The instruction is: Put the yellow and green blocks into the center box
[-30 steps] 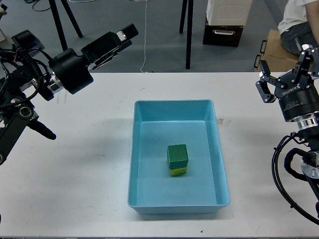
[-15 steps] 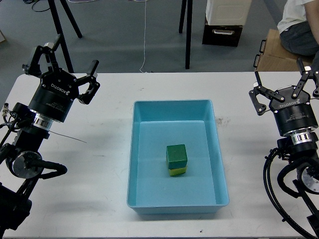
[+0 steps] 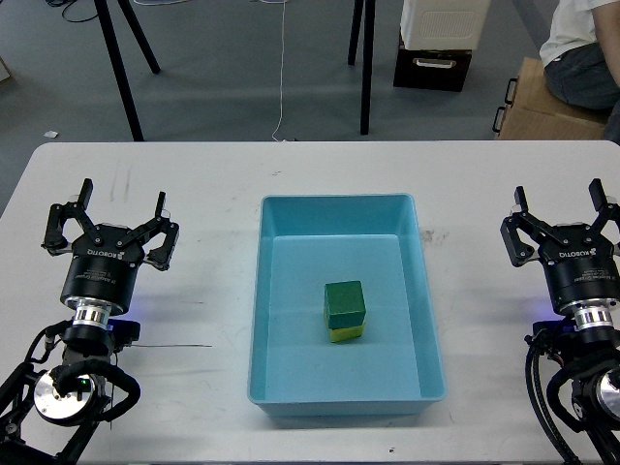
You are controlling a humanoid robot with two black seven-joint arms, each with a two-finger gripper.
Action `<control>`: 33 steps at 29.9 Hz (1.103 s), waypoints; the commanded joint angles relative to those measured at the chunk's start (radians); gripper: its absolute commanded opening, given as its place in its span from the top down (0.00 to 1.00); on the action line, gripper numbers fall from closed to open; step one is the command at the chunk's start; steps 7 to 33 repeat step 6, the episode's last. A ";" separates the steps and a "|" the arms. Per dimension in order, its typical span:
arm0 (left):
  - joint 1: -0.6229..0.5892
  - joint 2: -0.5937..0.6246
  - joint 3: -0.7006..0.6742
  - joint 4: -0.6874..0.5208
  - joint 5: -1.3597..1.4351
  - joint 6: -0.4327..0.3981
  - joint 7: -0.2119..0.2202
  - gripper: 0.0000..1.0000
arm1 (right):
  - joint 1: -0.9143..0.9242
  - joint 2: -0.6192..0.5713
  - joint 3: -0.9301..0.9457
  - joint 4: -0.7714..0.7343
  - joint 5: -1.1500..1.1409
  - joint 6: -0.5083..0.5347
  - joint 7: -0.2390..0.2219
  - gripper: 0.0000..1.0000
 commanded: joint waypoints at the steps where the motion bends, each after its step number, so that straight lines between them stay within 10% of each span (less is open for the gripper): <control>1: 0.027 -0.015 0.005 -0.013 -0.034 0.001 0.002 0.00 | -0.018 -0.001 -0.001 0.009 0.012 0.005 -0.013 0.01; 33: 0.055 -0.022 0.013 -0.025 -0.037 -0.005 -0.001 0.00 | -0.024 0.001 -0.001 0.011 0.012 0.012 -0.013 0.01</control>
